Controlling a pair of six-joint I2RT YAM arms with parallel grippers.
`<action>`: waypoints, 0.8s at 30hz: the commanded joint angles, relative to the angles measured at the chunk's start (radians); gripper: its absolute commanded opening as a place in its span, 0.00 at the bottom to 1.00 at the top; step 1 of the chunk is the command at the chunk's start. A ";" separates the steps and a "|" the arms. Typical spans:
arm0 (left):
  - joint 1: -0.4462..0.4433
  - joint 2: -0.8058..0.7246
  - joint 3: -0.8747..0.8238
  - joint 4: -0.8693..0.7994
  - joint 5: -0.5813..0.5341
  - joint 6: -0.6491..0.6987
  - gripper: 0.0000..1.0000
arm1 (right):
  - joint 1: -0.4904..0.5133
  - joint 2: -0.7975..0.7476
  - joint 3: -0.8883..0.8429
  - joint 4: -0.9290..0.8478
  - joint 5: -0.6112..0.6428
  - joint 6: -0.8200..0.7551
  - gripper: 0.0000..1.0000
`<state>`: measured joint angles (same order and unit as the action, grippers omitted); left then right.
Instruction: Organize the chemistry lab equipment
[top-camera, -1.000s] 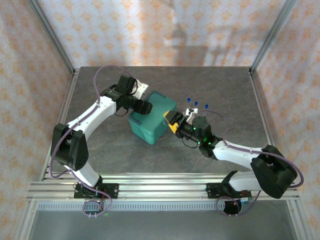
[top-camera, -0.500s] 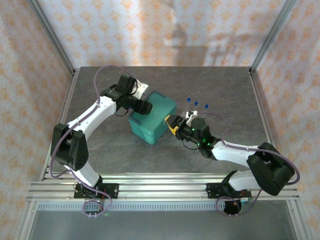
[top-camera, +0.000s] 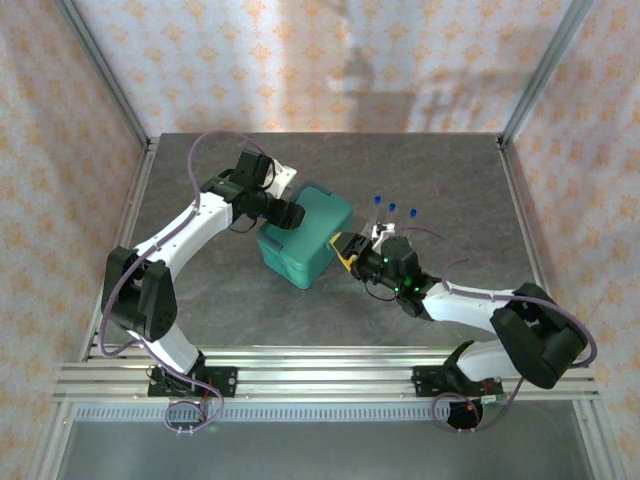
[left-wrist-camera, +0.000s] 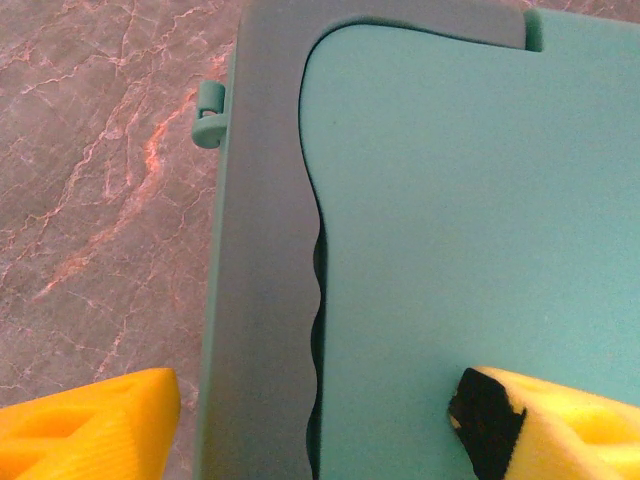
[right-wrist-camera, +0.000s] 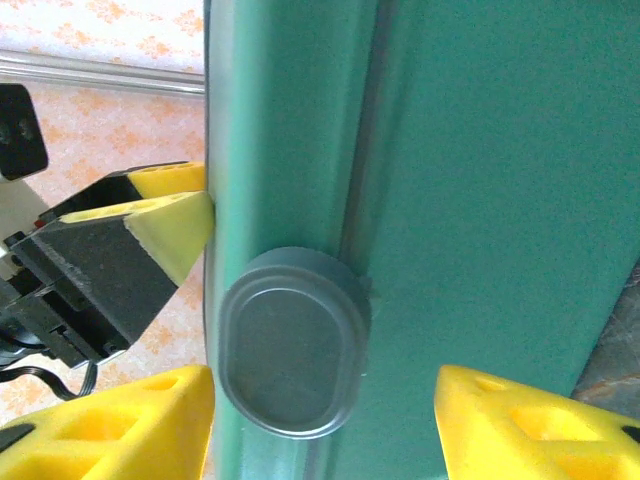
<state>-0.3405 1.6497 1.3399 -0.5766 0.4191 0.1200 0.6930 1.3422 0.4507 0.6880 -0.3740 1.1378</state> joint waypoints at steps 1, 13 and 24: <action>-0.018 0.057 -0.056 -0.087 -0.015 0.010 0.77 | -0.005 0.015 -0.008 0.033 0.014 0.007 0.60; -0.018 0.056 -0.060 -0.086 -0.016 0.012 0.77 | -0.007 0.045 -0.012 0.011 0.010 0.018 0.59; -0.018 0.066 -0.059 -0.085 -0.010 0.011 0.77 | -0.007 0.020 -0.042 -0.005 0.022 0.019 0.58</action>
<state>-0.3405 1.6497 1.3380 -0.5732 0.4225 0.1200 0.6926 1.3640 0.4343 0.7345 -0.3744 1.1522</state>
